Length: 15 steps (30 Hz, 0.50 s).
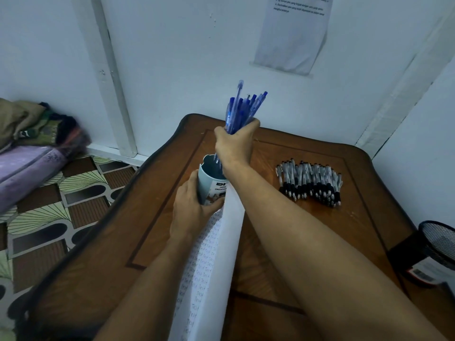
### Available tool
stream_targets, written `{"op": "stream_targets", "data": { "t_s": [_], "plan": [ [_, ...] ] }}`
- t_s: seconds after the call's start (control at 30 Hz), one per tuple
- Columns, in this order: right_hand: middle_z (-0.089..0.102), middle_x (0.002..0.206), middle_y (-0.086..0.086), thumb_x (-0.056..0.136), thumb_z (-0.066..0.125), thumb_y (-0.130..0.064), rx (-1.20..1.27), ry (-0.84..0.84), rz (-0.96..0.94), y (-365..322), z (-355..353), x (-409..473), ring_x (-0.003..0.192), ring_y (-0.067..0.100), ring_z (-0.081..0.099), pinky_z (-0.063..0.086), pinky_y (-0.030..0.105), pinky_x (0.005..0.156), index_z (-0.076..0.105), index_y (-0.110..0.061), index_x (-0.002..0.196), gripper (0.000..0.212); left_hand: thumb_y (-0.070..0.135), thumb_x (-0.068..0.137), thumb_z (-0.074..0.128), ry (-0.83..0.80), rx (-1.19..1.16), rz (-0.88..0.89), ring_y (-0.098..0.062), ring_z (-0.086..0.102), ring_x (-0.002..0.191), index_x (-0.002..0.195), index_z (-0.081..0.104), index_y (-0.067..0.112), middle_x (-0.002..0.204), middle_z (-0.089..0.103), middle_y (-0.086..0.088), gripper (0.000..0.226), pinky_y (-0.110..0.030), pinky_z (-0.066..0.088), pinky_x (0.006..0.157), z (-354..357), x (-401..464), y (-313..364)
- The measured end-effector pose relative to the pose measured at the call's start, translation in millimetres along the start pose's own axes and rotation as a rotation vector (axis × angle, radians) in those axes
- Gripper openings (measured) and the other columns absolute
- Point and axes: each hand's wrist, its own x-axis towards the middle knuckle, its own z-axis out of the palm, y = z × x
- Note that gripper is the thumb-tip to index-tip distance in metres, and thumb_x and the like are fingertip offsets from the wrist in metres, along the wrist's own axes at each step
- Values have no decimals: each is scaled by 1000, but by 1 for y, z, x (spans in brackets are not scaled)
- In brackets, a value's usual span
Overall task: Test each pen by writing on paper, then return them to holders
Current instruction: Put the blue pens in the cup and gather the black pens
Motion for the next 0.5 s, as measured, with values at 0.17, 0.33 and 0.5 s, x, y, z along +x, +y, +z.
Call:
{"op": "stream_targets", "data": {
  "t_s": [0.17, 0.33, 0.5],
  "plan": [
    [63, 107, 6, 86, 67, -5, -70, -139, -78, 11, 5, -10, 74, 14, 61, 50, 17, 60, 40, -16, 125, 49, 66, 69, 70, 26, -24, -32, -13, 51, 124, 148, 39, 25, 140, 54, -2, 94, -44, 52, 100, 1, -1, 0],
    [62, 104, -1, 84, 68, -2, -102, -191, -112, 15, 1, -11, 75, 5, 59, 43, 5, 53, 39, -15, 128, 54, 69, 65, 68, 15, 15, -4, -14, 56, 118, 144, 41, 27, 130, 58, 2, 93, -43, 56, 93, -1, 1, 1],
    [63, 109, 7, 81, 69, 3, -107, -260, -128, 17, -7, -11, 90, 20, 66, 56, 22, 72, 34, -21, 131, 65, 67, 60, 72, -1, 18, -2, -17, 60, 110, 141, 43, 29, 121, 61, 4, 93, -42, 58, 83, 0, 4, -5]
  ]
}}
